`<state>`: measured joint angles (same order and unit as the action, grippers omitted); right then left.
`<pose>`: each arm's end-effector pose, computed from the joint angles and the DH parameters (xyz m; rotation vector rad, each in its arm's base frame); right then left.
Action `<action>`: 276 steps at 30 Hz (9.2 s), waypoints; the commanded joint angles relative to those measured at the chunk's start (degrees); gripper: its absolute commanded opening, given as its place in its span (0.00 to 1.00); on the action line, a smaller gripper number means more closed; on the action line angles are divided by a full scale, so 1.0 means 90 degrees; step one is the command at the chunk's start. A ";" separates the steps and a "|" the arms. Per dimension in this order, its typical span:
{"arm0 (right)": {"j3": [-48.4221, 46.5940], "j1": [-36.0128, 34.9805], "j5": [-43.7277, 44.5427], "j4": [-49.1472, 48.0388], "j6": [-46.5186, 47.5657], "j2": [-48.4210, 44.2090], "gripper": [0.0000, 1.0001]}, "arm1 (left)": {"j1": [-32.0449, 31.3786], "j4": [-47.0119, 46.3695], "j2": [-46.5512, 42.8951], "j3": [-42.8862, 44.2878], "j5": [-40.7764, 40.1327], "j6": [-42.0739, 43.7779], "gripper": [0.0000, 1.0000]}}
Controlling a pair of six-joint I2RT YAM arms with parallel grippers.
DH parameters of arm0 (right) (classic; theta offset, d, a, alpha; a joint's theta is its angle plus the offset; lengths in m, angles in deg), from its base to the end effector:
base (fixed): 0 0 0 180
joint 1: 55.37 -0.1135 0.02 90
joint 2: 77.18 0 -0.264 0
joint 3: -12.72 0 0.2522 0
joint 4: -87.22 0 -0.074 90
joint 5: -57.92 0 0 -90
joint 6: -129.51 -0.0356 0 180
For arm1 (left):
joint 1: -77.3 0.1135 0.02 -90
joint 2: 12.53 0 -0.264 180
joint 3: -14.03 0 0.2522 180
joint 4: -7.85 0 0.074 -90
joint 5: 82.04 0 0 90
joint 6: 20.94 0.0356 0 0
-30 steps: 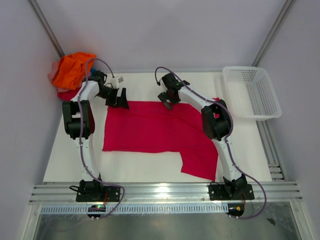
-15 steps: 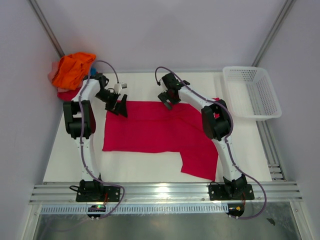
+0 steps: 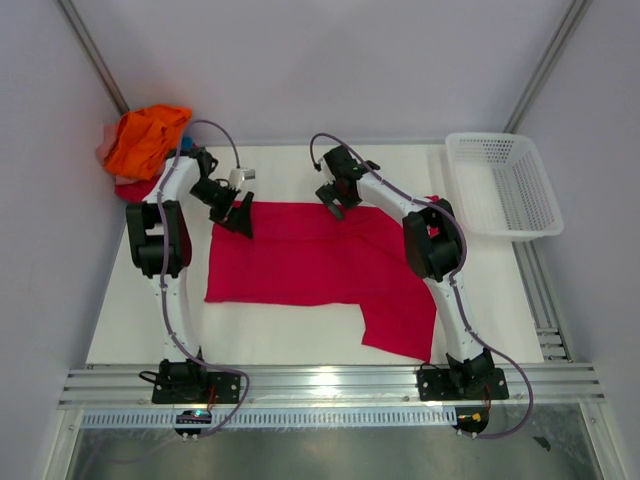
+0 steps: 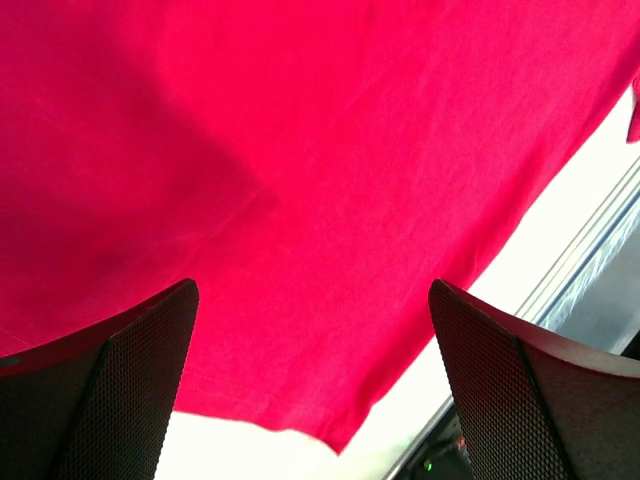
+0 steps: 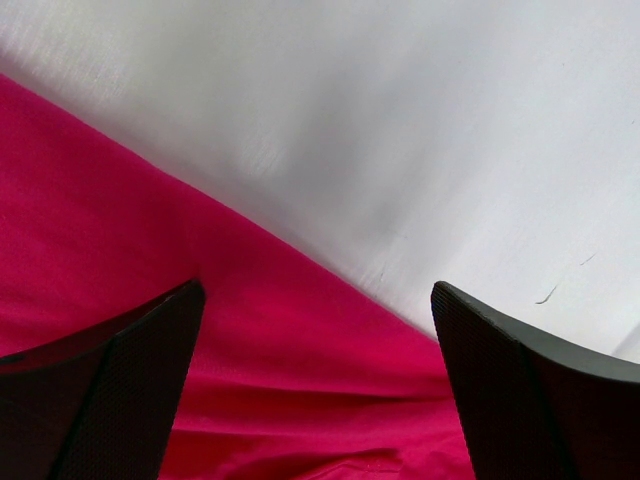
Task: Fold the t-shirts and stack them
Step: Fold the flattened tshirt in 1/3 of the way
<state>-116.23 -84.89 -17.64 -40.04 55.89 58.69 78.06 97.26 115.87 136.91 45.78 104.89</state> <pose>0.4522 0.2459 0.1733 -0.9237 2.4085 -0.2445 0.4265 -0.0162 0.1944 0.8203 2.7358 -0.9674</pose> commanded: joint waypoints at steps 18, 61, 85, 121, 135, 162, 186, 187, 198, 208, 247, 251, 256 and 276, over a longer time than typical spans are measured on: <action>0.1051 0.0145 0.2058 -0.0366 0.0133 -0.1493 0.99 | -0.0211 -0.1902 0.0684 0.0609 0.0827 -0.2009 0.99; 0.2672 0.0780 0.2810 -0.0093 0.0045 -0.2275 0.99 | -0.0211 -0.2762 0.1075 0.1586 0.0338 -0.2712 0.99; 0.3073 0.0975 0.2917 -0.0288 0.0123 -0.1670 0.99 | -0.0221 -0.2625 0.1203 0.1138 -0.1689 -0.2556 0.99; 0.3661 0.1180 0.2322 0.0504 0.0144 -0.3379 0.99 | -0.0211 -0.3113 0.1085 0.0346 -0.2836 -0.3200 0.99; 0.1628 0.1249 0.3054 -0.0338 0.0406 -0.0967 1.00 | -0.0211 -0.3260 0.0861 0.0092 -0.2728 -0.3230 0.99; 0.3620 0.1649 0.3142 -0.0513 0.0690 -0.1933 0.99 | -0.0211 -0.3279 0.0890 0.0112 -0.3001 -0.3259 0.99; 0.1901 0.1415 0.0994 0.0737 -0.0121 -0.2012 0.99 | -0.0240 -0.3211 0.0900 0.0083 -0.2806 -0.3230 0.99; 0.1872 0.1376 0.1003 0.0756 -0.0102 -0.1943 0.99 | -0.0240 -0.3201 0.0890 0.0083 -0.2806 -0.3230 0.99; 0.1619 0.0683 0.0905 0.0679 0.0123 -0.1357 0.99 | -0.0289 -0.3201 0.0948 0.0073 -0.2806 -0.3220 0.99; 0.1051 0.0506 0.0798 0.0845 0.0074 -0.0957 0.99 | -0.0318 -0.3221 0.0900 0.0014 -0.2865 -0.3181 0.99; 0.1011 0.0506 0.2205 -0.1195 0.0192 -0.1071 0.99 | -0.0308 -0.3846 0.0600 0.2006 -0.2865 -0.3561 0.99; 0.1422 0.0506 0.1990 -0.1626 0.0006 -0.2398 0.99 | -0.0308 -0.3943 -0.0358 0.1792 -0.2651 -0.3854 0.99; 0.1939 0.0497 0.1639 -0.1655 -0.0423 -0.3757 0.99 | -0.0318 -0.4577 -0.1910 0.0534 -0.2601 -0.4391 0.99; 0.4519 0.0584 0.0405 -0.1714 0.0972 -0.6114 0.99 | -0.0259 -0.3829 -0.4806 -0.1667 -0.2824 -0.4091 0.94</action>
<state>-73.24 -80.19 -18.74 -56.59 60.44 -0.10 75.59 55.19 67.91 117.94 25.00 65.83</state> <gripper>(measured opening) 0.994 0.933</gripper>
